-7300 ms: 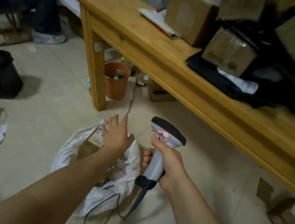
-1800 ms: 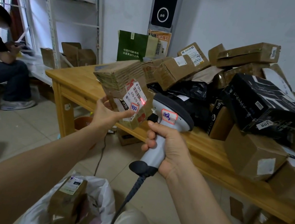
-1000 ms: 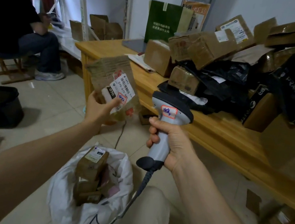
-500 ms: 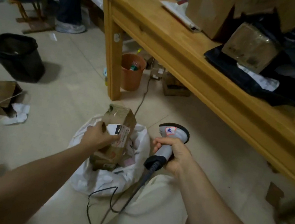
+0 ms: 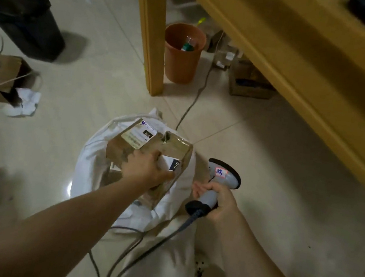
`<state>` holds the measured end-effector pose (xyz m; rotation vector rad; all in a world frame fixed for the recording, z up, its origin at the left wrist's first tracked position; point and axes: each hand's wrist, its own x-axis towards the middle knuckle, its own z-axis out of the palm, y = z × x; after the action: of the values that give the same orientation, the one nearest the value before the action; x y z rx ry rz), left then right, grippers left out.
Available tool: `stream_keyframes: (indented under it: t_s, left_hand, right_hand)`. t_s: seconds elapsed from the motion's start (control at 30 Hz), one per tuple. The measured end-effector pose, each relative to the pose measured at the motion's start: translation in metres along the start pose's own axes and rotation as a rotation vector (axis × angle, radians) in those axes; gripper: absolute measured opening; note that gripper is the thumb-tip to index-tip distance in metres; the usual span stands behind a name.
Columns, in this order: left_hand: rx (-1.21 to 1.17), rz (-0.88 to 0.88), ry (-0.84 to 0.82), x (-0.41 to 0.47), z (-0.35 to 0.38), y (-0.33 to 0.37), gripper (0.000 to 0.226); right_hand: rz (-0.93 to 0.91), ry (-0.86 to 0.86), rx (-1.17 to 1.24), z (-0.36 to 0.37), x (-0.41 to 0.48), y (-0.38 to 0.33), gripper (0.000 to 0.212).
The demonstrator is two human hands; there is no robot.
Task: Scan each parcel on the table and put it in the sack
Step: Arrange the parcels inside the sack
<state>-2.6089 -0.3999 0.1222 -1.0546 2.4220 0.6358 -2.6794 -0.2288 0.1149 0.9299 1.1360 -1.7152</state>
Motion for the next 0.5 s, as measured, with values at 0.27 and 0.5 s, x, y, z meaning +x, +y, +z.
stream_keyframes:
  t_s: [0.27, 0.5]
  left_hand:
    - [0.207, 0.055, 0.118, 0.044, 0.035, 0.028, 0.078]
    - [0.209, 0.014, -0.027, 0.097, 0.025, 0.037, 0.112]
  right_hand:
    - [-0.017, 0.027, 0.016, -0.034, 0.123, 0.025, 0.037]
    - [-0.101, 0.053, -0.176, -0.032, 0.19, 0.04, 0.024]
